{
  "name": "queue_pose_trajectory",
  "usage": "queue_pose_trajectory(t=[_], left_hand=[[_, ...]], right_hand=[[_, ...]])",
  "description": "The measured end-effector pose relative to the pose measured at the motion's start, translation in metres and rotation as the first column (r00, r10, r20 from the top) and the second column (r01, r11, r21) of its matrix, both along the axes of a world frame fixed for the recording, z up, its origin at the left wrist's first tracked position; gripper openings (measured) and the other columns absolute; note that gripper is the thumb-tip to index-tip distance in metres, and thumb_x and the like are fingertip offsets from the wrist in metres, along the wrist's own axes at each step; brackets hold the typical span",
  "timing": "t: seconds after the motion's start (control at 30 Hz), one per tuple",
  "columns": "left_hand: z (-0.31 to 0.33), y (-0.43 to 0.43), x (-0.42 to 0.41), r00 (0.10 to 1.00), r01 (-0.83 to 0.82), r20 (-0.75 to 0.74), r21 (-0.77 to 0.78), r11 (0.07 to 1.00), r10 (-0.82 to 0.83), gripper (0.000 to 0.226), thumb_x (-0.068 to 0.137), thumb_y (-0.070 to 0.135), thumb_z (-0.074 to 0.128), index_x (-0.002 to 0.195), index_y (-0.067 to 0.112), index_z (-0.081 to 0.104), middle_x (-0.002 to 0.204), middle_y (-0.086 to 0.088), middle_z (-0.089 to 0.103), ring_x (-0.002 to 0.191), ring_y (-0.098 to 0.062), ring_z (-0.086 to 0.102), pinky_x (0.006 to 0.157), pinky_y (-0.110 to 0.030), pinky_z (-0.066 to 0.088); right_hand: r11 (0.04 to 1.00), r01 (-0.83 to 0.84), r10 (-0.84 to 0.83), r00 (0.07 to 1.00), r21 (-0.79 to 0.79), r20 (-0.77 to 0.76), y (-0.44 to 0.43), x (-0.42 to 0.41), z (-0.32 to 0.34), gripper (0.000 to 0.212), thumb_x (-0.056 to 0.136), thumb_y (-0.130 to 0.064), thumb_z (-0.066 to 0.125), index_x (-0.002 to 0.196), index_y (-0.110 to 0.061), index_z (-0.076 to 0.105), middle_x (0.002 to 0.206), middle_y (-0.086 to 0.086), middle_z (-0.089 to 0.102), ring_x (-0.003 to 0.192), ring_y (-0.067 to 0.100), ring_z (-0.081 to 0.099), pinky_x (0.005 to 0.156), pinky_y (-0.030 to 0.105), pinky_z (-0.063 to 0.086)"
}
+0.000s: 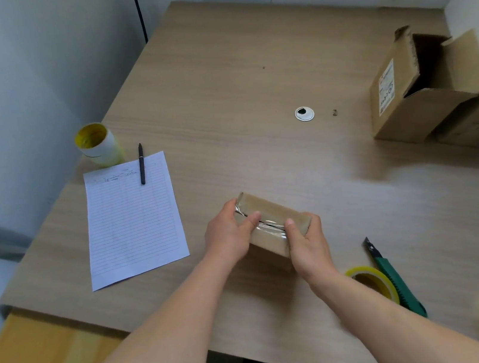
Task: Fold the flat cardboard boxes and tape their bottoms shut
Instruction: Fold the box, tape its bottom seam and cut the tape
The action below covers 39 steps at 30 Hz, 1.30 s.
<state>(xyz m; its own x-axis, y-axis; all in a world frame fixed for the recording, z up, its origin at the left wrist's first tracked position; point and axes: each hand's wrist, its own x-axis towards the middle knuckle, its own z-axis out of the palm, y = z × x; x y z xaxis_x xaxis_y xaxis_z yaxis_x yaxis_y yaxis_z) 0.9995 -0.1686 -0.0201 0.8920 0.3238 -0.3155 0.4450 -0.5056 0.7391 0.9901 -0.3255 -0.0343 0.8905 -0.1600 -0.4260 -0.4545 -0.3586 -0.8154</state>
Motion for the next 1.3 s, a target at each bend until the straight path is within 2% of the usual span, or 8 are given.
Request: queue_pose_trajectory(t=[0.27, 0.37, 0.47, 0.7, 0.9, 1.0, 1.07, 1.3], left_hand=[[0.007, -0.008, 0.023, 0.968, -0.248, -0.008, -0.131, 0.96, 0.249, 0.029, 0.096, 0.041, 0.057, 0.095, 0.015, 0.071, 0.1, -0.005, 0.068, 0.099, -0.027, 0.062, 0.08, -0.03, 0.048], [0.006, -0.025, 0.009, 1.0, -0.023, -0.004, 0.067, 0.997, 0.024, 0.089, 0.071, 0.055, 0.079, 0.144, 0.02, 0.042, 0.143, -0.003, 0.036, 0.13, -0.019, 0.041, 0.11, -0.03, 0.034], [0.0, -0.029, 0.002, 0.987, 0.155, 0.018, 0.119, 0.981, -0.159, 0.113, 0.059, 0.056, 0.086, 0.15, 0.026, 0.026, 0.145, 0.0, 0.025, 0.135, -0.019, 0.037, 0.113, -0.033, 0.033], [-0.001, -0.017, 0.029, 0.999, -0.008, 0.034, 0.174, 0.985, 0.002, 0.039, 0.079, 0.056, 0.071, 0.101, 0.026, 0.061, 0.111, 0.0, 0.06, 0.1, -0.023, 0.06, 0.08, -0.033, 0.045], [-0.005, -0.009, 0.051, 0.942, -0.334, -0.017, -0.146, 0.931, 0.335, 0.047, 0.094, 0.044, 0.06, 0.061, 0.011, 0.055, 0.064, -0.002, 0.057, 0.069, -0.024, 0.054, 0.068, -0.04, 0.045], [0.004, -0.013, 0.035, 0.986, -0.167, 0.019, -0.048, 0.985, 0.168, 0.036, 0.094, 0.044, 0.061, 0.115, 0.015, 0.065, 0.123, -0.009, 0.059, 0.115, -0.025, 0.055, 0.095, -0.032, 0.041], [0.003, -0.022, 0.005, 0.997, 0.069, 0.024, 0.08, 0.994, -0.072, 0.08, 0.086, 0.047, 0.069, 0.152, 0.019, 0.032, 0.161, -0.007, 0.018, 0.146, -0.017, 0.024, 0.113, -0.028, 0.025], [0.004, -0.023, 0.003, 0.966, 0.259, -0.067, 0.198, 0.945, -0.251, 0.078, 0.09, 0.055, 0.06, 0.154, 0.041, 0.017, 0.166, -0.004, -0.006, 0.146, -0.026, 0.029, 0.111, -0.034, 0.031]], right_hand=[[0.991, -0.041, 0.038, 0.999, -0.127, -0.028, -0.011, -0.01, 0.009, 0.033, 0.099, -0.046, 0.05, 0.099, -0.013, 0.051, 0.089, 0.0, 0.06, 0.089, 0.025, 0.056, 0.072, 0.032, 0.035], [0.991, -0.022, 0.016, 0.999, -0.129, -0.048, -0.016, -0.011, 0.01, 0.036, 0.094, -0.049, 0.057, 0.087, -0.014, 0.053, 0.081, 0.0, 0.061, 0.081, 0.024, 0.056, 0.066, 0.034, 0.036], [0.995, -0.034, 0.029, 0.998, -0.092, -0.051, -0.02, -0.018, 0.008, 0.035, 0.093, -0.047, 0.058, 0.08, -0.015, 0.053, 0.078, 0.001, 0.063, 0.076, 0.021, 0.057, 0.061, 0.029, 0.038], [0.979, -0.173, 0.17, 0.985, -0.111, -0.036, -0.03, -0.021, 0.005, 0.036, 0.094, -0.047, 0.057, 0.08, -0.014, 0.054, 0.079, 0.003, 0.068, 0.076, 0.021, 0.061, 0.068, 0.032, 0.044], [0.964, -0.225, 0.216, 0.974, -0.139, -0.071, -0.028, -0.017, 0.005, 0.039, 0.092, -0.051, 0.057, 0.08, -0.014, 0.054, 0.078, 0.003, 0.066, 0.077, 0.021, 0.06, 0.072, 0.035, 0.044], [0.955, -0.248, 0.234, 0.967, -0.164, -0.102, -0.031, -0.013, 0.006, 0.042, 0.091, -0.053, 0.058, 0.08, -0.013, 0.054, 0.078, 0.002, 0.067, 0.078, 0.02, 0.061, 0.074, 0.036, 0.045], [0.961, -0.239, 0.222, 0.967, -0.141, -0.121, -0.03, -0.01, 0.007, 0.044, 0.088, -0.055, 0.06, 0.079, -0.012, 0.055, 0.077, 0.004, 0.068, 0.078, 0.023, 0.063, 0.077, 0.038, 0.049], [0.923, -0.333, 0.331, 0.943, -0.192, -0.045, -0.039, -0.006, 0.023, 0.041, 0.099, -0.047, 0.045, 0.074, -0.017, 0.056, 0.079, 0.002, 0.065, 0.08, 0.024, 0.061, 0.073, 0.037, 0.046]])
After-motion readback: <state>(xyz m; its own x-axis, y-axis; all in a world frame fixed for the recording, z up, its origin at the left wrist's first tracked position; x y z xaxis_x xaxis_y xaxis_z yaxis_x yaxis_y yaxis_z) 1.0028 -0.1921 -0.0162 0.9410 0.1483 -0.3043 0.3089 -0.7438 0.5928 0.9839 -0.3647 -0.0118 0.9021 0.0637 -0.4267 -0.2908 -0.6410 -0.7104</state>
